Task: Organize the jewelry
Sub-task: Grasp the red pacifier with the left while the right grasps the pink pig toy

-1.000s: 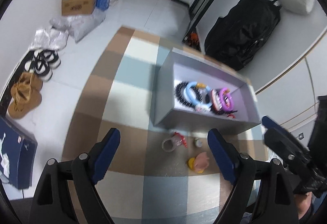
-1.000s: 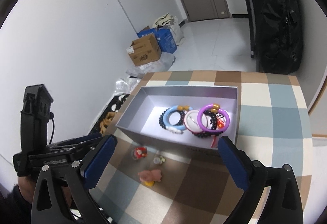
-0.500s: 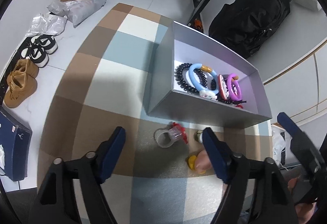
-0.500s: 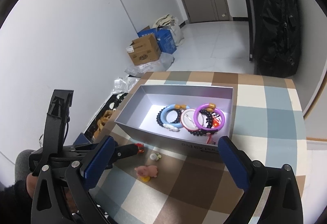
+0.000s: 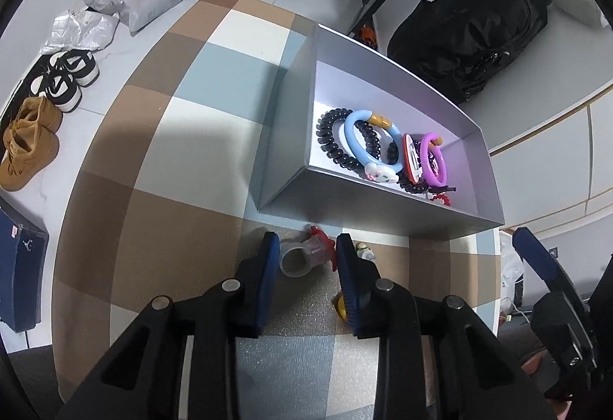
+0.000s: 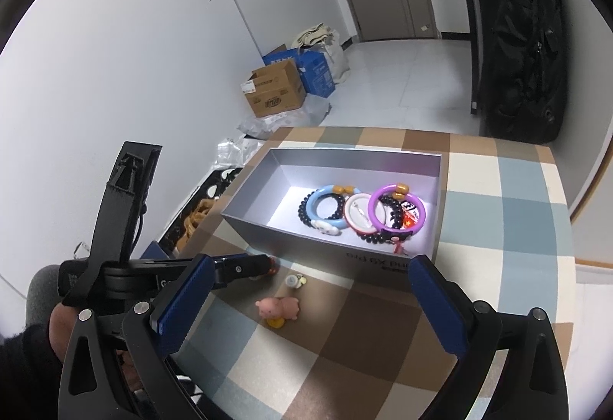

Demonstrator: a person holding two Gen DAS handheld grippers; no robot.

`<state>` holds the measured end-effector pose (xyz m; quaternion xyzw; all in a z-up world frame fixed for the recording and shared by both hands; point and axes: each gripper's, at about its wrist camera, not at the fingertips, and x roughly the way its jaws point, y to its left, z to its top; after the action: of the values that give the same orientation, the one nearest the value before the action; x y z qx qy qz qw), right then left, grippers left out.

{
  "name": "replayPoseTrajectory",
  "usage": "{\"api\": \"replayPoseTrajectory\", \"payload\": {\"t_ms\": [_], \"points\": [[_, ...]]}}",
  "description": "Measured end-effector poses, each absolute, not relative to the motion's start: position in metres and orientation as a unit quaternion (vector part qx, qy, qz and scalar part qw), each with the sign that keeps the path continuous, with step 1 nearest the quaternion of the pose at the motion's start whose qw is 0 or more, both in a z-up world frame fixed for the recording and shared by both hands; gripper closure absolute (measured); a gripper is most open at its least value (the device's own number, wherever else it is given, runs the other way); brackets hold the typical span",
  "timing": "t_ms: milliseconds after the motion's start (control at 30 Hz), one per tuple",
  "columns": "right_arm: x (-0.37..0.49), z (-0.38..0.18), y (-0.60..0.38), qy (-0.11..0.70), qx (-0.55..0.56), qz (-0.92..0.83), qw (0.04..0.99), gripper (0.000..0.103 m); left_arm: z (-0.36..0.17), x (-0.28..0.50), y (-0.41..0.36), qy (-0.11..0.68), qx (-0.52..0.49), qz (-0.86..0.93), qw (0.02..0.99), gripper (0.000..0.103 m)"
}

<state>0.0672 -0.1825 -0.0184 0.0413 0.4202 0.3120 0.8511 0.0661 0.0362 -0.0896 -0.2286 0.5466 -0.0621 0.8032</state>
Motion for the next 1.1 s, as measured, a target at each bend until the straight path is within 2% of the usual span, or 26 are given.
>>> {"api": "replayPoseTrajectory", "payload": {"t_ms": [400, 600, 800, 1067, 1100], "points": [[0.062, -0.034, -0.169, 0.448, 0.036, 0.323, 0.833, 0.002, -0.068, 0.057, 0.049, 0.514, -0.264, -0.065, 0.813, 0.078], [0.056, -0.047, -0.15, 0.465, 0.009, 0.34, 0.817, 0.007, -0.057, 0.052, 0.055, 0.494, -0.282, -0.066, 0.82, 0.078], [0.054, -0.063, -0.132, 0.486, -0.013, 0.351, 0.8, 0.019, -0.05, 0.047, 0.061, 0.482, -0.289, -0.072, 0.824, 0.078], [0.055, -0.081, -0.114, 0.501, -0.061, 0.331, 0.797, 0.055, -0.047, 0.045, 0.073, 0.471, -0.301, -0.076, 0.826, 0.078], [0.054, -0.081, -0.113, 0.499, -0.067, 0.328, 0.799, 0.057, -0.046, 0.045, 0.074, 0.469, -0.302, -0.076, 0.826, 0.078]]}}
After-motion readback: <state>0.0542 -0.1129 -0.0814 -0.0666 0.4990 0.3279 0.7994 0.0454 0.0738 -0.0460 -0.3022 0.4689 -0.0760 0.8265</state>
